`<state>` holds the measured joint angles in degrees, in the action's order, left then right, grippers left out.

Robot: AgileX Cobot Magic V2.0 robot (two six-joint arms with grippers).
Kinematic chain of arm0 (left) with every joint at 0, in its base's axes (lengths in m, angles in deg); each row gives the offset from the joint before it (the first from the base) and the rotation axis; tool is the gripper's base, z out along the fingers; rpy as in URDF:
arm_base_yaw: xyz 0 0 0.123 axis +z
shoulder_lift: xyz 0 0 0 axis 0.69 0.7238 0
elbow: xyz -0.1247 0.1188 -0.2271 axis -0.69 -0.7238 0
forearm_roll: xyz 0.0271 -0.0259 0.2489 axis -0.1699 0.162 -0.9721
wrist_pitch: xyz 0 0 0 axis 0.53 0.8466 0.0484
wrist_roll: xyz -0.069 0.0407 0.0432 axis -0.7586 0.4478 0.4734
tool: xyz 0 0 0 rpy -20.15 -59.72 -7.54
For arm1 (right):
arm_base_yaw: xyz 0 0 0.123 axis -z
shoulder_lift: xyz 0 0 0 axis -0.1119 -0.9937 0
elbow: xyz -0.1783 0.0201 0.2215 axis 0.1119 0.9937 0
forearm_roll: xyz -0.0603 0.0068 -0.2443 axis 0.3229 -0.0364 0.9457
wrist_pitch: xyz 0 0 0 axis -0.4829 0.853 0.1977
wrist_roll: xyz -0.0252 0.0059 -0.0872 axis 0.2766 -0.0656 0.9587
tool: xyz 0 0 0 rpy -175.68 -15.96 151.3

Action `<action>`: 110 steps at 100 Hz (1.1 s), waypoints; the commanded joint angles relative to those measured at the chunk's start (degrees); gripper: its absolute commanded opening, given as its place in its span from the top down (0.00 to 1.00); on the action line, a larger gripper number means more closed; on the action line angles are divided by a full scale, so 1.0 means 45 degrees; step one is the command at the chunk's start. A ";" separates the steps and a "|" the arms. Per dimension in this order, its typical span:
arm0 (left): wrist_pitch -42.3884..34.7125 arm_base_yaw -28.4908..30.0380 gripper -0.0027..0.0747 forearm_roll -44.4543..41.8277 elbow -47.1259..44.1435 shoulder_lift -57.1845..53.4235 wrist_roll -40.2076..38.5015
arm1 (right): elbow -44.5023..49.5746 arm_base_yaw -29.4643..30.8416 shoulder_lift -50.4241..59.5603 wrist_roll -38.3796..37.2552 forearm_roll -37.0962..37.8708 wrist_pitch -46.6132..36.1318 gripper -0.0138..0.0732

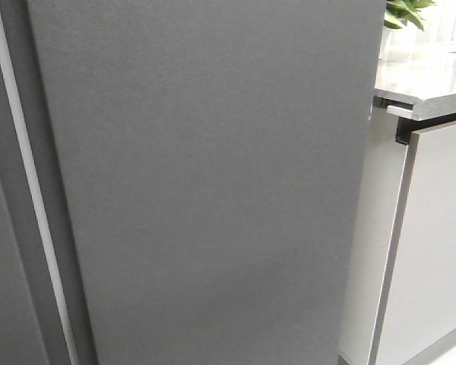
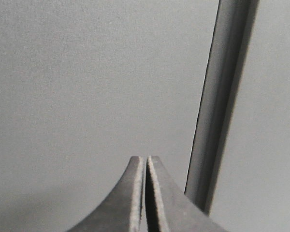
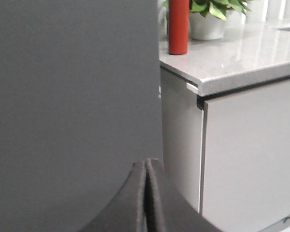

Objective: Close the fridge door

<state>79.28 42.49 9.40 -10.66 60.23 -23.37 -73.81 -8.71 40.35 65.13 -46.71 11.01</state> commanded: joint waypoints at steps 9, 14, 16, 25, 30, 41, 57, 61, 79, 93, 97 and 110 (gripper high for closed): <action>-0.1059 0.0007 0.99 0.0080 -0.0513 -0.0287 -0.0024 | 0.0765 0.0375 0.0989 -0.0466 0.0294 -0.1648 0.92; -0.1059 0.0007 0.99 0.0080 -0.0513 -0.0287 -0.0024 | 0.0940 0.0434 0.1023 -0.0552 0.0402 -0.1828 0.92; -0.1059 0.0007 0.99 0.0080 -0.0513 -0.0287 -0.0024 | 0.0995 0.0492 0.1023 -0.0681 0.0486 -0.1962 0.92; -0.1059 0.0007 0.99 0.0080 -0.0513 -0.0287 -0.0024 | 0.1150 0.0543 0.1023 -0.1762 0.1334 -0.2299 0.92; -0.1059 0.0007 0.99 0.0080 -0.0513 -0.0287 -0.0024 | 0.1150 0.0543 0.1023 -0.2361 0.2052 -0.2361 0.92; -0.1059 0.0007 0.99 0.0080 -0.0513 -0.0287 -0.0024 | 0.1150 0.0543 0.1023 -0.2481 0.2494 -0.2336 0.92; -0.1059 0.0007 0.99 0.0080 -0.0513 -0.0287 -0.0024 | 0.1150 0.0543 0.1023 -0.2481 0.2494 -0.2151 0.92; -0.1059 0.0007 0.99 0.0080 -0.0513 -0.0287 -0.0024 | 0.1150 0.0543 0.1023 -0.2481 0.2494 -0.2151 0.92; -0.1059 0.0007 0.99 0.0080 -0.0513 -0.0287 -0.0024 | 0.1150 0.0543 0.1023 -0.2481 0.2494 -0.2151 0.92; -0.1059 0.0007 0.99 0.0080 -0.0513 -0.0287 -0.0024 | 0.1150 0.0543 0.1023 -0.2481 0.2494 -0.2151 0.92; -0.1059 0.0007 0.99 0.0080 -0.0513 -0.0287 -0.0024 | 0.1150 0.0543 0.1023 -0.2481 0.2494 -0.2151 0.92; -0.1059 0.0007 0.99 0.0080 -0.0513 -0.0287 -0.0024 | 0.1150 0.0543 0.1023 -0.2481 0.2494 -0.2151 0.92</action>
<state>79.28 42.49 9.40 -10.66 60.23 -23.37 -70.07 -6.42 43.79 54.07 -36.24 5.45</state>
